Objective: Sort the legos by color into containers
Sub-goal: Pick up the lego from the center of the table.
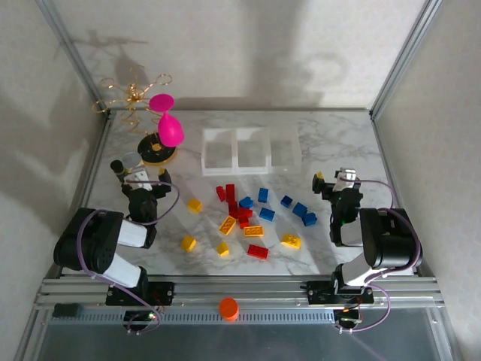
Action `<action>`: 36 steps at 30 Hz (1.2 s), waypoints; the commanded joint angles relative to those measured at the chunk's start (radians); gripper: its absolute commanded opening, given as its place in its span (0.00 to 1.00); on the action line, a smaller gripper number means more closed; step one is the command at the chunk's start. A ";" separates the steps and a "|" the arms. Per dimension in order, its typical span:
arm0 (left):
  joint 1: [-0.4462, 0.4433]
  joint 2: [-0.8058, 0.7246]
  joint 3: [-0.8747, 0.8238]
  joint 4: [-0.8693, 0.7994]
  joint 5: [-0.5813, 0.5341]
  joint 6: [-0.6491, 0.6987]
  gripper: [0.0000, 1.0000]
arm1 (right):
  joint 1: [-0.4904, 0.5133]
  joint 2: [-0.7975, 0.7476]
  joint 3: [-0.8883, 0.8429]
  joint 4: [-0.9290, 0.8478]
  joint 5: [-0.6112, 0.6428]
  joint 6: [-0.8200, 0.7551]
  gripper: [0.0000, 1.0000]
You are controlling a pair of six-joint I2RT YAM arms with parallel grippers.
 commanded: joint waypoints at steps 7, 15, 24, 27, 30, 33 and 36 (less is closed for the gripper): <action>0.010 0.012 0.018 0.032 0.014 0.011 0.99 | -0.006 0.009 0.019 0.038 0.014 0.009 0.99; 0.010 0.012 0.018 0.031 0.016 0.011 0.99 | -0.006 0.009 0.018 0.038 0.013 0.009 0.99; 0.011 0.011 0.020 0.030 0.019 0.009 0.99 | -0.005 0.009 0.018 0.038 0.013 0.009 0.99; 0.013 0.010 0.020 0.028 0.021 0.008 0.99 | -0.006 0.008 0.017 0.039 0.014 0.009 0.99; 0.012 0.010 0.016 0.034 0.020 0.009 0.99 | -0.006 0.001 0.024 0.023 -0.007 0.003 0.99; 0.008 -0.016 0.029 -0.011 0.018 0.015 1.00 | -0.005 -0.050 0.043 -0.056 -0.017 -0.001 0.99; -0.005 -0.087 0.071 -0.155 0.010 0.026 1.00 | -0.006 -0.119 0.077 -0.148 0.006 0.009 0.99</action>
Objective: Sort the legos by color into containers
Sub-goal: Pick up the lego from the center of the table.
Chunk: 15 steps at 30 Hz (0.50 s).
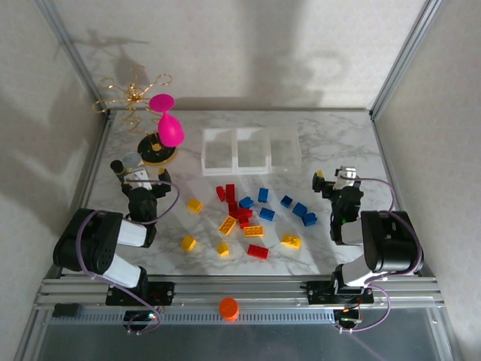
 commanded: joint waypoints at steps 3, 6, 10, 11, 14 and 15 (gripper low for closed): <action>-0.013 -0.125 0.097 -0.248 0.013 -0.018 0.99 | -0.006 -0.122 0.119 -0.240 0.037 0.041 0.99; -0.013 -0.199 0.099 -0.339 0.008 -0.083 0.99 | -0.007 -0.184 0.162 -0.366 0.058 0.124 0.99; -0.014 -0.313 0.094 -0.455 0.002 -0.100 0.99 | -0.010 -0.279 0.210 -0.556 0.130 0.317 0.99; -0.012 -0.346 0.105 -0.509 -0.018 -0.131 0.99 | -0.011 -0.288 0.215 -0.607 0.146 0.384 0.99; 0.001 -0.418 0.119 -0.608 -0.059 -0.255 0.99 | -0.021 -0.278 0.257 -0.746 0.118 0.495 0.99; 0.004 -0.434 0.116 -0.618 -0.069 -0.301 0.99 | -0.021 -0.266 0.276 -0.776 0.101 0.495 0.99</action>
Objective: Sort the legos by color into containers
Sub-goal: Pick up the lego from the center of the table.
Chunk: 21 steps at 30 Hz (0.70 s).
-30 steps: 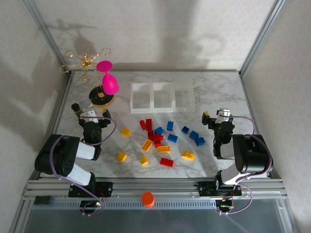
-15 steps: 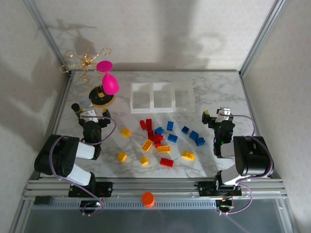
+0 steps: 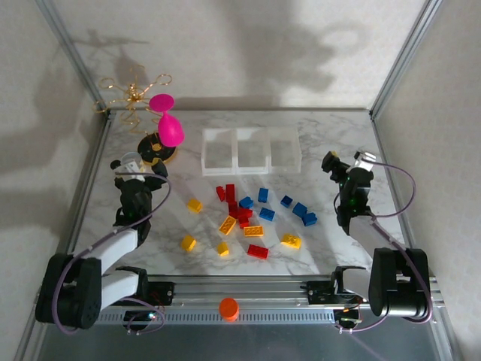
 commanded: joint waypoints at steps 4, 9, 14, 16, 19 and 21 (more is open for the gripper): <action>0.017 -0.071 0.040 -0.197 0.017 -0.282 0.99 | 0.012 0.048 0.073 -0.254 -0.027 0.160 0.99; -0.002 -0.073 0.084 -0.290 0.162 -0.298 0.99 | 0.130 0.079 0.167 -0.411 0.048 0.128 0.99; -0.086 -0.086 0.118 -0.386 0.204 -0.302 0.99 | 0.272 0.125 0.276 -0.579 0.104 0.161 0.99; -0.130 -0.087 0.134 -0.437 0.205 -0.281 0.99 | 0.340 0.157 0.321 -0.644 0.137 0.180 0.99; -0.163 -0.086 0.145 -0.464 0.247 -0.287 0.99 | 0.447 0.214 0.386 -0.736 0.170 0.218 0.99; -0.173 -0.076 0.161 -0.497 0.276 -0.304 0.99 | 0.523 0.257 0.432 -0.789 0.194 0.242 0.99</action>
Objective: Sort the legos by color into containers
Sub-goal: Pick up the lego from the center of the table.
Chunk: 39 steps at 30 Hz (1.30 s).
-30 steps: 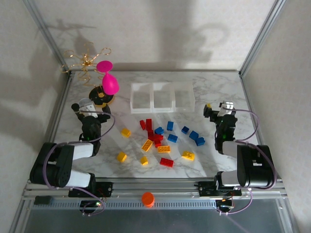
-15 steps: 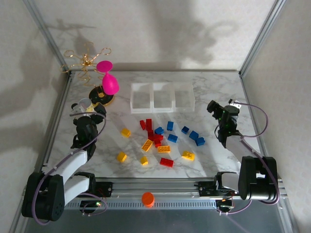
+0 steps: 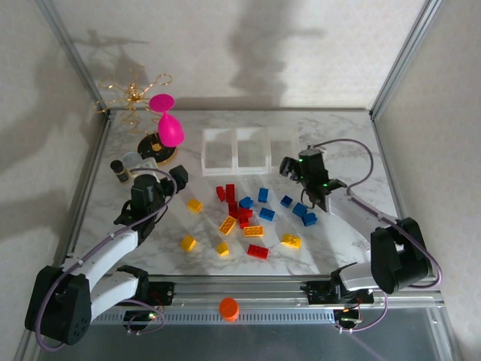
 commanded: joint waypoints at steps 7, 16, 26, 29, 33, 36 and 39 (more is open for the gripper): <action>-0.066 0.008 0.048 -0.112 0.102 -0.038 0.99 | 0.227 0.219 0.197 -0.285 0.131 0.174 0.93; -0.110 0.051 0.060 -0.136 0.093 -0.064 0.99 | 0.334 0.383 0.308 -0.342 0.170 0.290 0.77; -0.112 0.096 0.088 -0.149 0.119 -0.057 0.99 | 0.336 0.471 0.340 -0.330 0.189 0.313 0.60; -0.112 0.103 0.101 -0.168 0.122 -0.057 0.99 | 0.336 0.494 0.353 -0.322 0.186 0.304 0.52; -0.113 0.096 0.110 -0.172 0.132 -0.048 1.00 | 0.337 0.505 0.355 -0.322 0.194 0.289 0.40; -0.113 0.090 0.123 -0.188 0.121 -0.049 0.99 | 0.341 0.483 0.358 -0.330 0.204 0.280 0.32; -0.113 0.089 0.129 -0.189 0.130 -0.050 1.00 | 0.354 0.444 0.345 -0.326 0.236 0.265 0.26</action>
